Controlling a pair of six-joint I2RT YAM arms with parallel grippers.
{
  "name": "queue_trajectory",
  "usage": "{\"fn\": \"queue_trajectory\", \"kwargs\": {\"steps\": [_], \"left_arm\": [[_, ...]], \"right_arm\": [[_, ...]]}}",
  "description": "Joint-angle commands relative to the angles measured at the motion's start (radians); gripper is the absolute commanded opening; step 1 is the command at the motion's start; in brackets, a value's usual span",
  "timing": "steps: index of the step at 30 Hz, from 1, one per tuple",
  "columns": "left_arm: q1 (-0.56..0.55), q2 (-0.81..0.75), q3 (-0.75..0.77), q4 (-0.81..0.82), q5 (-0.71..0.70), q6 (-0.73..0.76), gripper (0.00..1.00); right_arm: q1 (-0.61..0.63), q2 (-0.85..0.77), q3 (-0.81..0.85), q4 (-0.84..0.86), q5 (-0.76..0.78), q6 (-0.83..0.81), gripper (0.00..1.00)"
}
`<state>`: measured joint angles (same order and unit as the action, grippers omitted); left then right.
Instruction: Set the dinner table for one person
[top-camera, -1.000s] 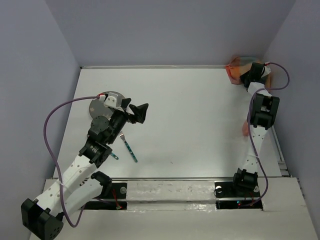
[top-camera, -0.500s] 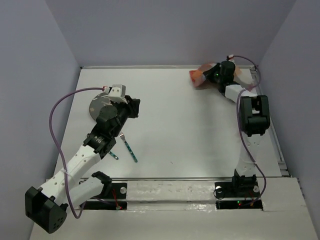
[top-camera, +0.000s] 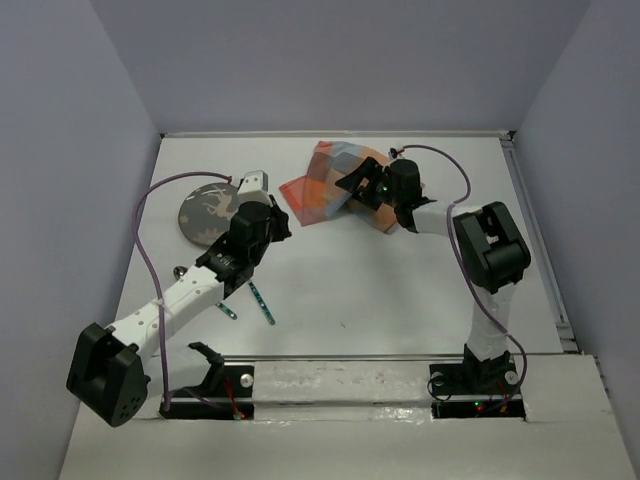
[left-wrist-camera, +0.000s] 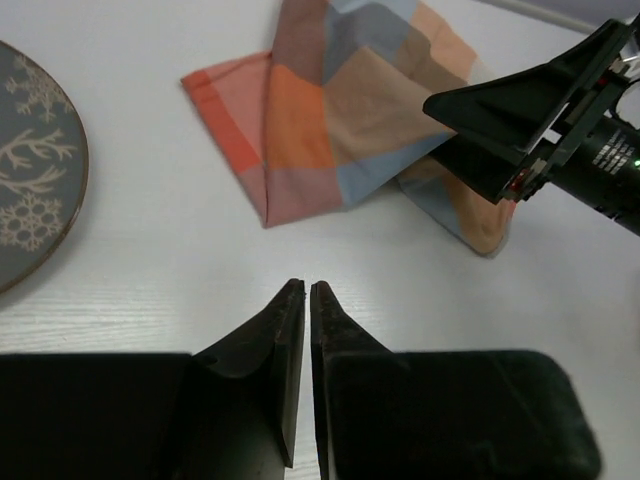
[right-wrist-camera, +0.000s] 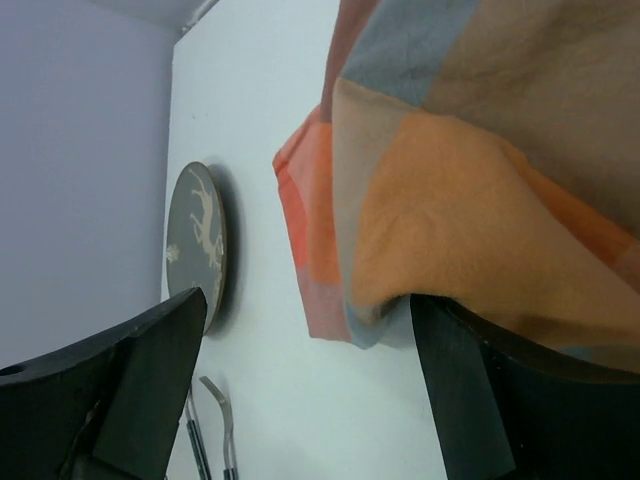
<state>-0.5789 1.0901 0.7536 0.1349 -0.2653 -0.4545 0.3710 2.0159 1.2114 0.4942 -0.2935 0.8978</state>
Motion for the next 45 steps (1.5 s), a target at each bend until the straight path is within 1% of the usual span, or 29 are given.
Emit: {"fn": "queue_trajectory", "kwargs": {"steps": [1, 2, 3, 5, 6, 7, 8, 10, 12, 13, 15, 17, 18, 19, 20, 22, 25, 27, 28, 30, 31, 34, 37, 38, 40, 41, 43, 44, 45], "left_arm": [[-0.038, 0.051, -0.008, 0.052, -0.116, -0.079, 0.2], [-0.039, 0.086, -0.005, 0.063, -0.127, -0.081, 0.22], [-0.044, 0.106, 0.004, 0.069, -0.155, -0.082, 0.29], [-0.048, 0.17, 0.016, 0.098, -0.172, -0.087, 0.34], [-0.05, 0.197, 0.035, 0.109, -0.179, -0.081, 0.34], [-0.05, 0.221, 0.049, 0.117, -0.186, -0.078, 0.34], [-0.05, 0.276, 0.062, 0.13, -0.192, -0.064, 0.35], [-0.05, 0.332, 0.108, 0.137, -0.198, -0.056, 0.35], [-0.05, 0.398, 0.136, 0.143, -0.203, -0.056, 0.36], [-0.049, 0.437, 0.144, 0.143, -0.203, -0.061, 0.37], [-0.044, 0.476, 0.173, 0.15, -0.207, -0.056, 0.41], [-0.029, 0.54, 0.205, 0.155, -0.198, -0.055, 0.44], [-0.021, 0.568, 0.251, 0.158, -0.193, -0.041, 0.45], [-0.003, 0.626, 0.283, 0.144, -0.192, -0.036, 0.45], [0.008, 0.654, 0.315, 0.137, -0.177, -0.03, 0.46], [0.024, 0.712, 0.421, 0.121, -0.178, 0.0, 0.47], [0.051, 0.842, 0.542, 0.072, -0.143, 0.017, 0.47], [0.063, 0.89, 0.59, 0.057, -0.104, 0.034, 0.47], [0.067, 0.91, 0.64, 0.046, -0.104, 0.04, 0.47], [0.08, 0.973, 0.687, 0.026, -0.098, 0.069, 0.47], [0.088, 1.011, 0.737, 0.011, -0.088, 0.08, 0.48], [0.12, 1.063, 0.824, -0.004, -0.036, 0.085, 0.51], [0.134, 1.135, 0.892, -0.011, 0.018, 0.097, 0.51], [0.136, 1.136, 0.906, -0.011, 0.029, 0.103, 0.51], [0.134, 1.183, 0.95, -0.036, 0.043, 0.111, 0.46], [0.136, 1.192, 0.966, -0.052, 0.049, 0.111, 0.41], [0.139, 1.209, 0.996, -0.075, 0.055, 0.111, 0.36], [0.14, 1.214, 1.001, -0.077, 0.06, 0.111, 0.33], [0.14, 1.214, 1.004, -0.078, 0.067, 0.114, 0.25]], "right_arm": [[-0.018, -0.11, -0.038, -0.017, -0.015, -0.074, 0.88], [-0.018, -0.158, -0.062, -0.035, 0.005, -0.12, 0.83], [-0.018, -0.181, -0.073, -0.066, 0.042, -0.141, 0.81], [-0.018, -0.239, -0.104, -0.094, 0.098, -0.206, 0.68], [-0.018, -0.253, -0.105, -0.144, 0.122, -0.23, 0.63], [-0.027, -0.264, -0.104, -0.17, 0.146, -0.256, 0.52], [-0.04, -0.279, -0.108, -0.213, 0.195, -0.29, 0.45], [-0.059, -0.292, -0.118, -0.238, 0.217, -0.318, 0.32], [-0.095, -0.312, -0.141, -0.255, 0.214, -0.338, 0.24], [-0.095, -0.315, -0.147, -0.261, 0.215, -0.367, 0.23], [-0.107, -0.309, -0.138, -0.31, 0.249, -0.399, 0.26], [-0.107, -0.298, -0.13, -0.325, 0.21, -0.437, 0.36], [-0.107, -0.292, -0.118, -0.344, 0.189, -0.442, 0.41], [-0.107, -0.281, -0.118, -0.347, 0.174, -0.441, 0.5], [-0.107, -0.276, -0.118, -0.347, 0.144, -0.438, 0.53], [-0.107, -0.276, -0.128, -0.341, 0.129, -0.438, 0.56], [-0.069, -0.289, -0.135, -0.336, 0.128, -0.45, 0.45], [-0.058, -0.281, -0.133, -0.338, 0.125, -0.453, 0.46], [-0.058, -0.276, -0.136, -0.338, 0.125, -0.451, 0.47], [-0.058, -0.267, -0.141, -0.339, 0.139, -0.458, 0.56], [-0.058, -0.266, -0.139, -0.338, 0.139, -0.467, 0.61], [-0.058, -0.26, -0.131, -0.345, 0.126, -0.477, 0.66], [-0.058, -0.256, -0.125, -0.344, 0.1, -0.488, 0.66], [-0.058, -0.255, -0.124, -0.345, 0.096, -0.49, 0.66], [-0.047, -0.253, -0.121, -0.344, 0.091, -0.493, 0.65], [-0.047, -0.252, -0.121, -0.344, 0.096, -0.493, 0.65], [-0.047, -0.246, -0.118, -0.344, 0.099, -0.491, 0.65], [-0.047, -0.24, -0.116, -0.345, 0.102, -0.491, 0.65], [-0.047, -0.23, -0.116, -0.344, 0.108, -0.49, 0.65]]}}
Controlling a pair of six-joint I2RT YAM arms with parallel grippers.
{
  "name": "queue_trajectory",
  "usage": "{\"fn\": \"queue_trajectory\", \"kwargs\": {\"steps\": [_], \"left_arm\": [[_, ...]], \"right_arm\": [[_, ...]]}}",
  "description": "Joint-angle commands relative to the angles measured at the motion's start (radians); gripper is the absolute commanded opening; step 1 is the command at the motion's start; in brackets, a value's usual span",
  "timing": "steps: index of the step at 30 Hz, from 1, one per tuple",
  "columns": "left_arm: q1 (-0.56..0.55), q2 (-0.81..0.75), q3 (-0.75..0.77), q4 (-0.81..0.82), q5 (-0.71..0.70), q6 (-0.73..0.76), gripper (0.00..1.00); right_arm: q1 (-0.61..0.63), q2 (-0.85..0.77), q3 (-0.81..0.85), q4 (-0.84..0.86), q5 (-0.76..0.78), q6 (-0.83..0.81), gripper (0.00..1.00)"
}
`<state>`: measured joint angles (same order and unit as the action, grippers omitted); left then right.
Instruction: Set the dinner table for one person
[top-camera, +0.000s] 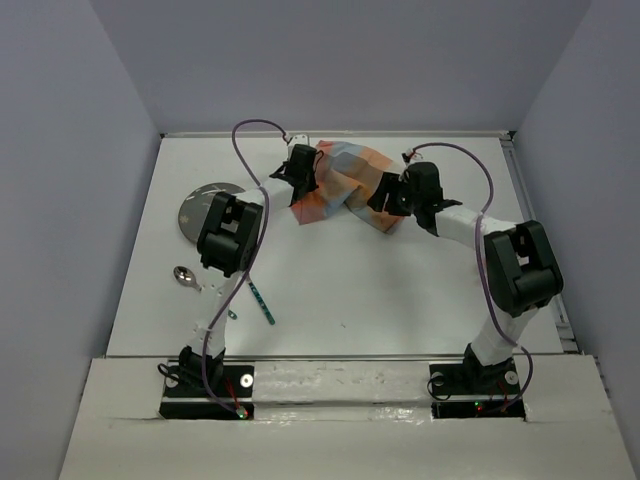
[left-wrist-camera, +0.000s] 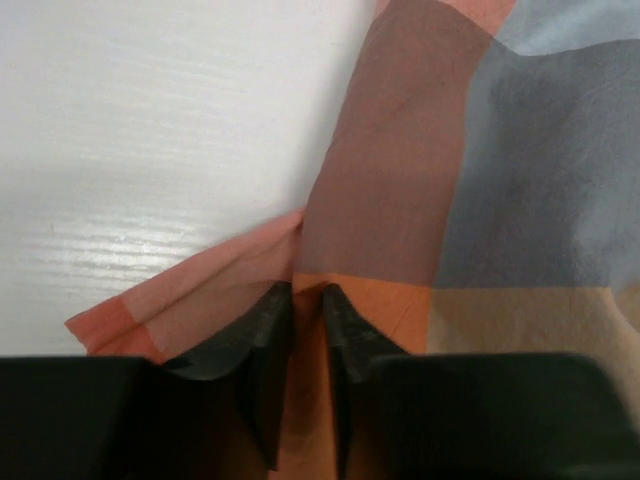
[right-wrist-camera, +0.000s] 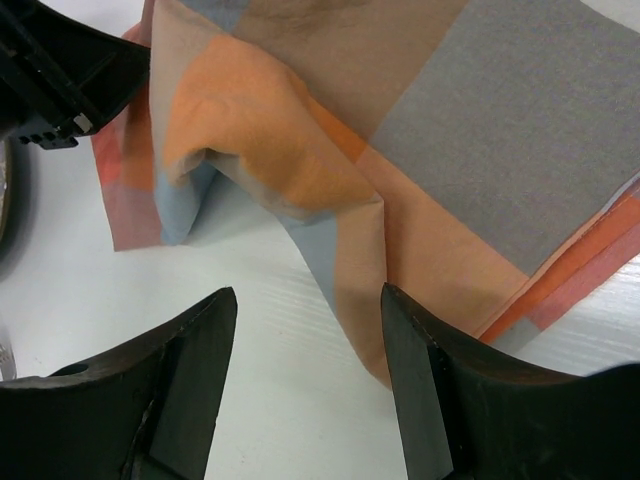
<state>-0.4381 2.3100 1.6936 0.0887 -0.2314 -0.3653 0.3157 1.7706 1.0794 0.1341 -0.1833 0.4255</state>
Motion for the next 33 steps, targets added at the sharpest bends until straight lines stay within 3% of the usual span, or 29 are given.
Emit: {"fn": "queue_trajectory", "kwargs": {"steps": [1, 3, 4, 12, 17, 22, 23, 24, 26, 27, 28, 32, 33], "left_arm": [[-0.001, -0.006, 0.063, -0.032, 0.037, 0.026, 0.2], [0.001, -0.014, 0.055, -0.037, 0.049, 0.023, 0.03], [-0.001, -0.021, 0.032, -0.037, 0.056, 0.019, 0.0], [-0.03, -0.285, -0.32, 0.173, 0.152, -0.128, 0.0], [-0.086, -0.417, -0.532, 0.275, 0.179, -0.208, 0.0], [-0.159, -0.515, -0.718, 0.373, 0.214, -0.282, 0.0], [-0.165, -0.541, -0.73, 0.396, 0.221, -0.294, 0.08], [-0.168, -0.553, -0.733, 0.398, 0.224, -0.288, 0.36], [-0.165, -0.575, -0.715, 0.369, 0.202, -0.261, 0.7], [-0.156, -0.596, -0.683, 0.347, 0.148, -0.229, 0.99], [-0.148, -0.612, -0.666, 0.294, 0.108, -0.218, 0.99], [-0.094, -0.588, -0.603, 0.243, 0.021, -0.231, 0.99], [-0.084, -0.571, -0.589, 0.235, 0.021, -0.242, 0.99]], "right_arm": [[0.008, 0.021, 0.017, 0.01, 0.002, -0.013, 0.65], [0.008, 0.035, 0.025, 0.004, 0.028, -0.01, 0.65], [0.008, 0.041, 0.03, -0.011, 0.042, -0.011, 0.65], [-0.017, 0.128, 0.109, -0.089, 0.099, -0.021, 0.41], [-0.11, 0.196, 0.177, -0.105, 0.084, -0.024, 0.07], [-0.165, 0.32, 0.379, -0.131, 0.024, -0.06, 0.04], [-0.165, 0.341, 0.471, -0.161, 0.012, -0.07, 0.04], [-0.165, 0.364, 0.522, -0.169, -0.004, -0.092, 0.04], [-0.165, 0.424, 0.617, -0.24, -0.022, -0.116, 0.09], [-0.165, 0.437, 0.682, -0.287, -0.013, -0.134, 0.16], [-0.165, 0.431, 0.701, -0.304, -0.012, -0.143, 0.38], [-0.165, 0.328, 0.644, -0.321, -0.025, -0.156, 0.67], [-0.165, 0.302, 0.587, -0.314, -0.036, -0.151, 0.69]]}}
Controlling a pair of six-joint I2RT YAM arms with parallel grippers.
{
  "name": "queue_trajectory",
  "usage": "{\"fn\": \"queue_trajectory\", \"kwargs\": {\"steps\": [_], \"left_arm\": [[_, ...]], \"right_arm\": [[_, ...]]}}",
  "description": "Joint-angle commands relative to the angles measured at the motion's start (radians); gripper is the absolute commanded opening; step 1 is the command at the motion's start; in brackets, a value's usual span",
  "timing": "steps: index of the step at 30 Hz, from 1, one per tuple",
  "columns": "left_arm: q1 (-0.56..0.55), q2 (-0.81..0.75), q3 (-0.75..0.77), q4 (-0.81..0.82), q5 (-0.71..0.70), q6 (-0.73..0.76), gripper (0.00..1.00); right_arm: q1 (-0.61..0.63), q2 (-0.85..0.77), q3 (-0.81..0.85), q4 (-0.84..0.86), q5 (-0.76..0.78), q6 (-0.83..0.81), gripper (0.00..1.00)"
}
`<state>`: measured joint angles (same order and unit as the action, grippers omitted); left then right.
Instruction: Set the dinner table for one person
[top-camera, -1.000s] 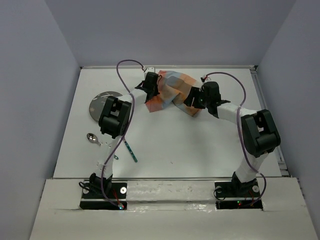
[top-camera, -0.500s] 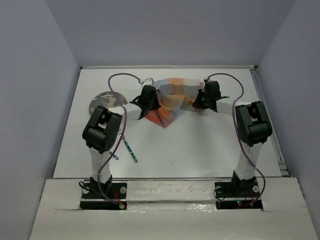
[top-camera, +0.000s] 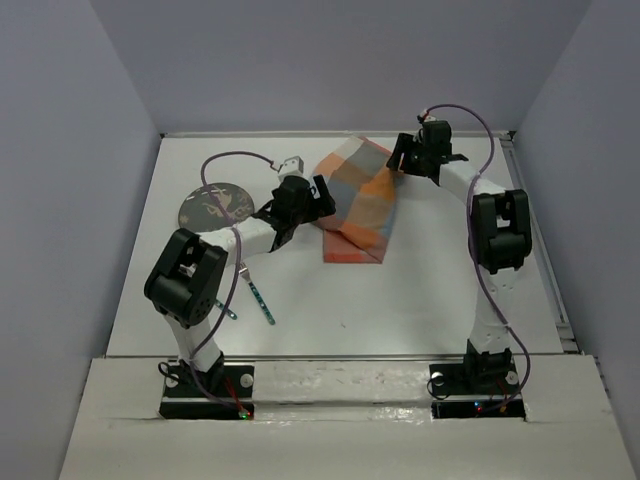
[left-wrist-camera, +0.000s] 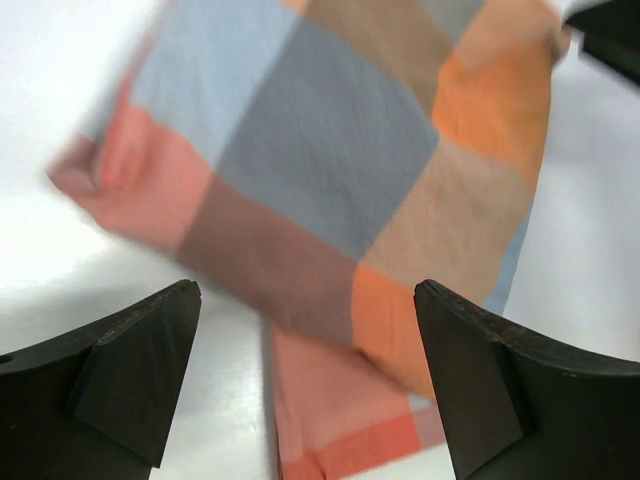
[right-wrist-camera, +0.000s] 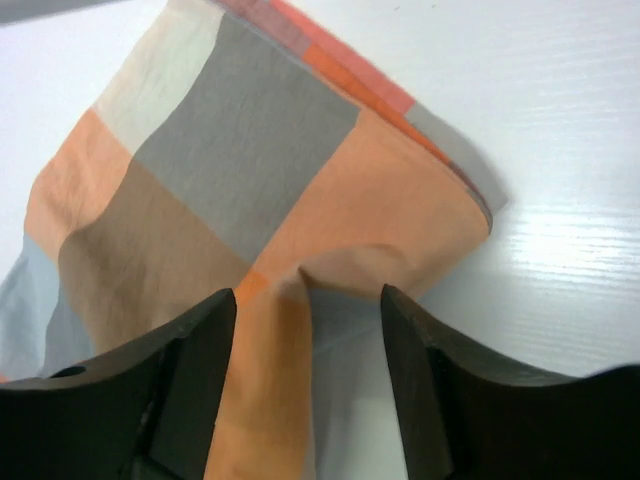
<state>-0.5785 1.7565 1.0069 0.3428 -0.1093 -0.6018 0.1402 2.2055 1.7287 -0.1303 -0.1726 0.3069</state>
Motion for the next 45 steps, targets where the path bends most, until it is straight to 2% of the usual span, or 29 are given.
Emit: {"fn": "queue_trajectory", "kwargs": {"steps": [1, 3, 7, 11, 18, 20, 22, 27, 35, 38, 39, 41, 42, 45], "left_arm": [[0.075, 0.0, 0.111, -0.021, -0.096, -0.015, 0.99], [0.091, 0.052, 0.121, -0.01, -0.055, -0.035, 0.99], [0.127, 0.089, 0.095, 0.028, -0.073, -0.068, 0.99], [0.172, 0.141, 0.119, 0.032, -0.037, -0.085, 0.86], [0.167, 0.115, 0.027, 0.038, -0.079, -0.131, 0.61], [0.167, 0.127, 0.022, 0.035, -0.079, -0.144, 0.59], [0.167, 0.141, 0.03, 0.029, -0.075, -0.153, 0.52], [0.167, 0.192, 0.084, 0.012, -0.075, -0.171, 0.52], [0.167, 0.224, 0.093, 0.024, -0.079, -0.184, 0.53], [0.169, 0.219, 0.085, 0.039, -0.087, -0.178, 0.33], [0.167, 0.213, 0.085, 0.045, -0.087, -0.174, 0.21], [0.167, 0.195, 0.075, 0.074, -0.089, -0.153, 0.14], [0.167, 0.184, 0.07, 0.087, -0.081, -0.142, 0.01], [0.164, 0.121, 0.038, 0.137, -0.082, -0.095, 0.0]], "right_arm": [[0.01, -0.185, -0.096, -0.04, -0.054, -0.025, 0.7], [0.022, -0.24, -0.173, 0.01, -0.074, -0.005, 0.7], [0.061, -0.375, -0.399, 0.107, -0.099, 0.05, 0.69], [0.116, -0.489, -0.565, 0.241, -0.13, 0.126, 0.69], [0.162, -0.547, -0.701, 0.302, -0.136, 0.162, 0.67], [0.171, -0.556, -0.721, 0.31, -0.134, 0.169, 0.67], [0.171, -0.575, -0.75, 0.322, -0.127, 0.182, 0.66], [0.208, -0.644, -0.816, 0.328, -0.122, 0.195, 0.58], [0.268, -0.711, -0.925, 0.334, -0.107, 0.193, 0.57], [0.268, -0.742, -0.965, 0.334, -0.087, 0.199, 0.56], [0.268, -0.754, -0.981, 0.333, -0.078, 0.207, 0.56], [0.268, -0.794, -1.032, 0.318, -0.013, 0.215, 0.54], [0.268, -0.803, -1.046, 0.29, 0.014, 0.215, 0.54], [0.268, -0.811, -1.078, 0.247, 0.102, 0.202, 0.54]]}}
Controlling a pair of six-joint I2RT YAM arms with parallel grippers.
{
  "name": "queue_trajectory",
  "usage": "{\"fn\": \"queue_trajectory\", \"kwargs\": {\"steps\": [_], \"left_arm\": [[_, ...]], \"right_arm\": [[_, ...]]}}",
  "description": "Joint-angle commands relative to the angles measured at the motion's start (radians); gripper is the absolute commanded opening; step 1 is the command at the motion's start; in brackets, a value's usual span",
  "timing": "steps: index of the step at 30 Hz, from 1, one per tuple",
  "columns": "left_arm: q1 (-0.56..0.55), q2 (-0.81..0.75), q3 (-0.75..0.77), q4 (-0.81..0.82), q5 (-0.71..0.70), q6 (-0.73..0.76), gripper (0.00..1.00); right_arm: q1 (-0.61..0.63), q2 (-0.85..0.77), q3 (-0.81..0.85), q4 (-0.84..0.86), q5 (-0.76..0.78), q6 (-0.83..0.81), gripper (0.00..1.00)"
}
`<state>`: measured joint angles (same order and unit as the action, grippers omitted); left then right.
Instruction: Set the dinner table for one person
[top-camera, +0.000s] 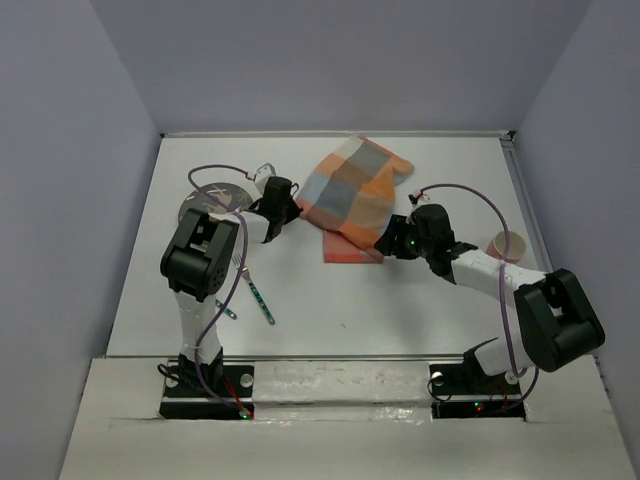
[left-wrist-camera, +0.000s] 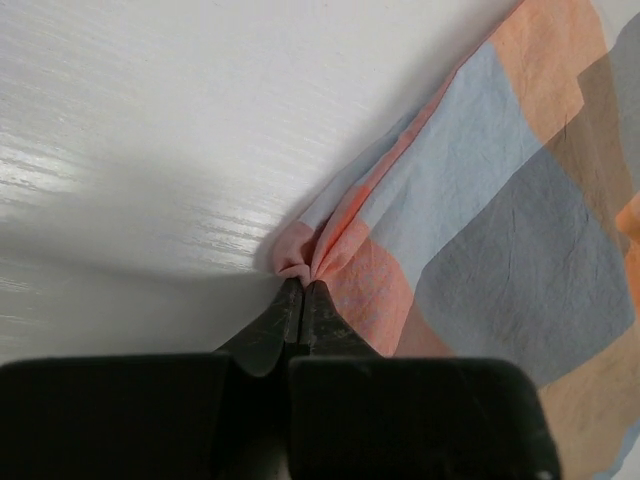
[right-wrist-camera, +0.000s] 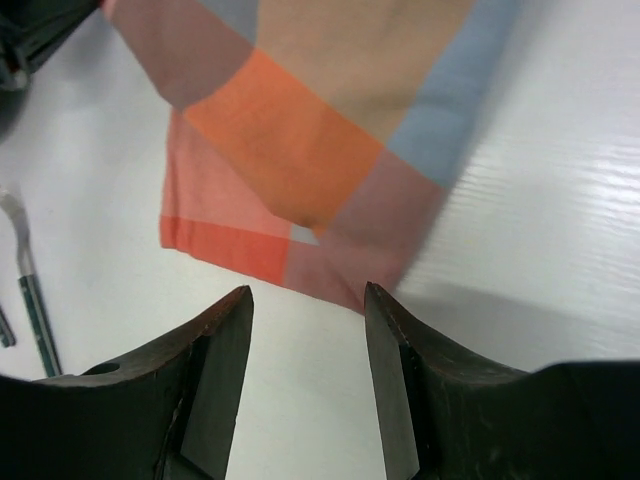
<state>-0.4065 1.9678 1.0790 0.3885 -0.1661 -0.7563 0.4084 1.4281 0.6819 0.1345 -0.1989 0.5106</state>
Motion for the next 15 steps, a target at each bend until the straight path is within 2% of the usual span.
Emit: {"fn": "queue_trajectory", "kwargs": {"steps": [1, 4, 8, 10, 13, 15], "left_arm": [[-0.011, -0.108, -0.045, 0.102, -0.033, 0.069, 0.0], [-0.025, -0.193, -0.08, 0.115, -0.047, 0.094, 0.0], [-0.055, -0.248, -0.119, 0.127, -0.052, 0.101, 0.0], [-0.071, -0.268, -0.139, 0.133, -0.044, 0.094, 0.0], [-0.077, -0.331, -0.204, 0.141, -0.027, 0.074, 0.0], [-0.077, -0.359, -0.231, 0.141, -0.02, 0.061, 0.0]], "right_arm": [[0.0, -0.031, -0.036, -0.035, 0.136, -0.001, 0.55], [0.0, -0.018, -0.053, -0.044, 0.095, 0.017, 0.64], [0.0, 0.034, -0.048, -0.045, 0.076, 0.023, 0.64], [0.0, 0.06, -0.029, -0.047, 0.088, 0.023, 0.61], [0.0, 0.1, 0.01, -0.044, 0.111, 0.022, 0.48], [0.0, 0.133, 0.046, -0.039, 0.162, 0.016, 0.45]]}}
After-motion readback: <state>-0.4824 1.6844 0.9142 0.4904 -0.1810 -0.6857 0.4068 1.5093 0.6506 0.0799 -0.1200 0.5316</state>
